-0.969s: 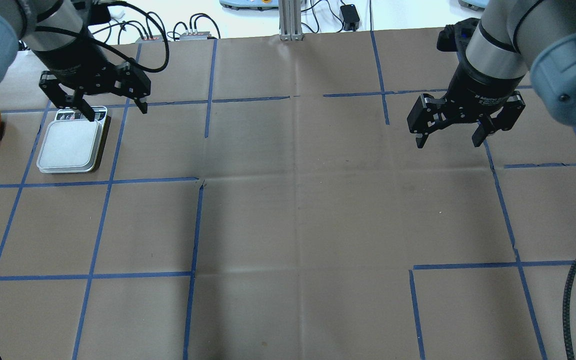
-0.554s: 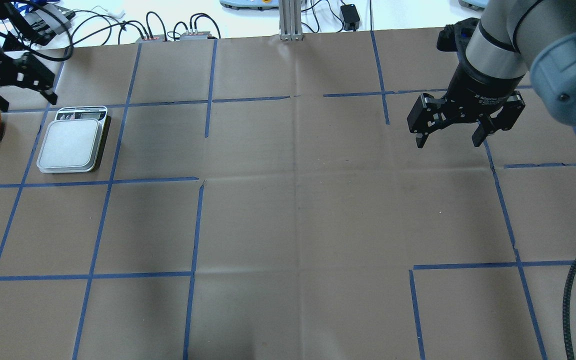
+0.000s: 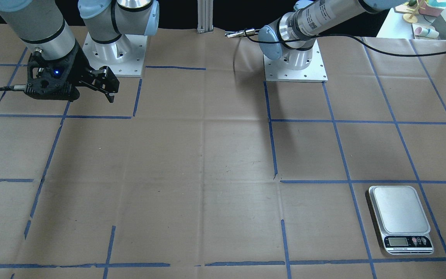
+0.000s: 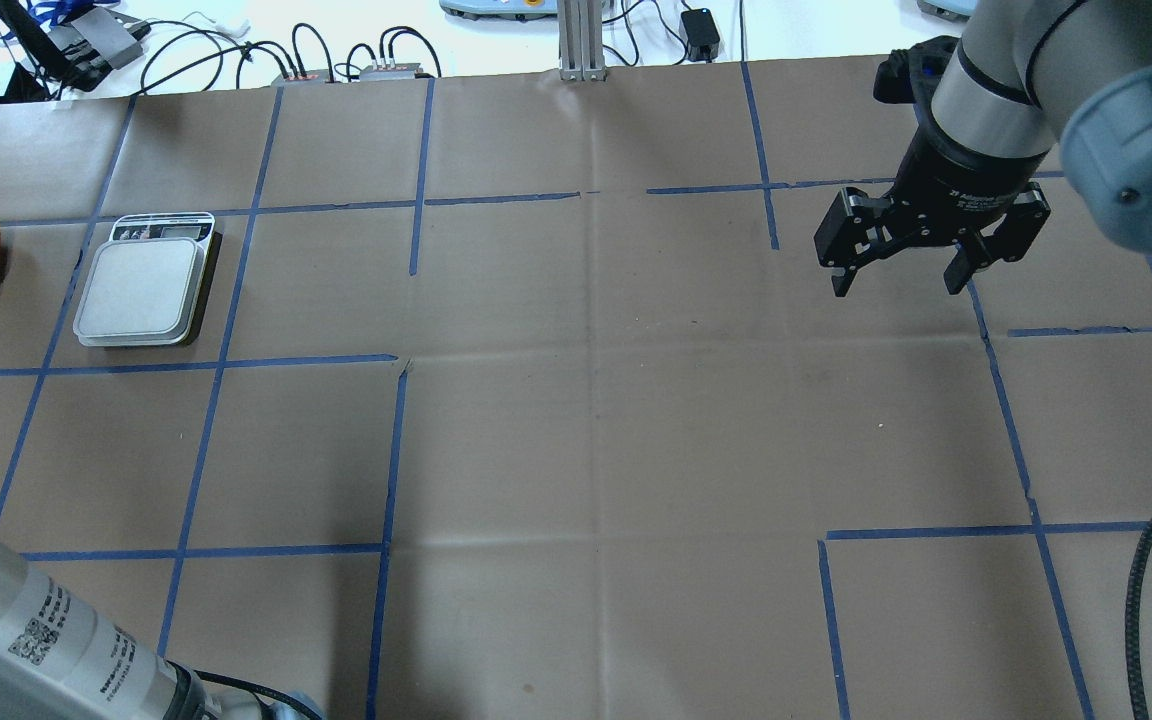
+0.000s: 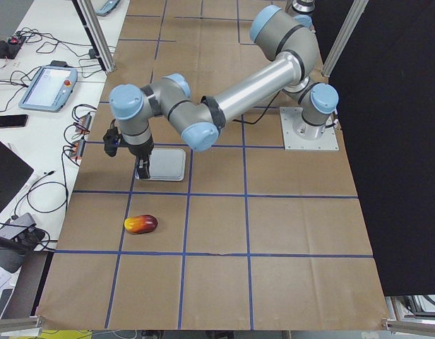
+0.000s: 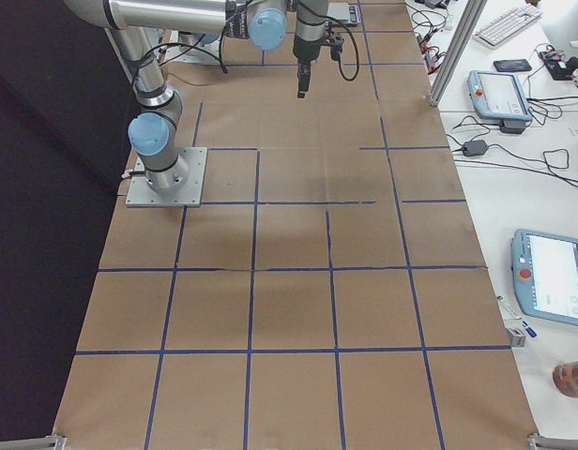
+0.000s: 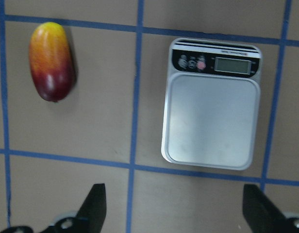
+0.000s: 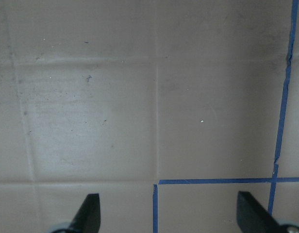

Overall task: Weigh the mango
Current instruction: 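Close the left gripper on the mango and lift it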

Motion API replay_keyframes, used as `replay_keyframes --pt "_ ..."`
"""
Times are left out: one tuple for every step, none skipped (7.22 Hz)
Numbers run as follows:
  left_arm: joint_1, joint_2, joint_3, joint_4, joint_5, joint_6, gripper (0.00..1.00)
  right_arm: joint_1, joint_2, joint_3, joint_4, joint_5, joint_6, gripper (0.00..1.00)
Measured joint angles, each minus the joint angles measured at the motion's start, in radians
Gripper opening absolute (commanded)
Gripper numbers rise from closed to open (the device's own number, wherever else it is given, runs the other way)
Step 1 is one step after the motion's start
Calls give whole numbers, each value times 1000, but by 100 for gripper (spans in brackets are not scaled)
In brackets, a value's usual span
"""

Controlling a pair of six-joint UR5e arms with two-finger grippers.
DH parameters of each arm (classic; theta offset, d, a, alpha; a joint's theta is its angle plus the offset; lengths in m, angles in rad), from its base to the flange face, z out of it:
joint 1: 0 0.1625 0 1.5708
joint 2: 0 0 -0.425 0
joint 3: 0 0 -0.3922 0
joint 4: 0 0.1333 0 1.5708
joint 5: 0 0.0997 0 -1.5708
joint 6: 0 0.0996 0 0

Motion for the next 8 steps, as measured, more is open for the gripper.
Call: replay_keyframes --pt "17 -111 138 -33 1 5 100 0 0 0 0 0 0 100" --pt "26 -194 236 -69 1 5 100 0 0 0 0 0 0 100" --pt "29 -249 284 -88 2 1 100 0 0 0 0 0 0 100" --pt "31 -292 303 -97 3 -3 100 0 -1 0 0 0 0 100" --pt "36 -326 310 -99 3 -5 100 0 0 0 0 0 0 100" --pt "44 -349 312 -99 4 -7 100 0 0 0 0 0 0 100" --pt "54 -359 312 -99 4 -10 100 0 0 0 0 0 0 100" --pt "59 -370 313 -99 4 -26 100 0 0 0 0 0 0 100"
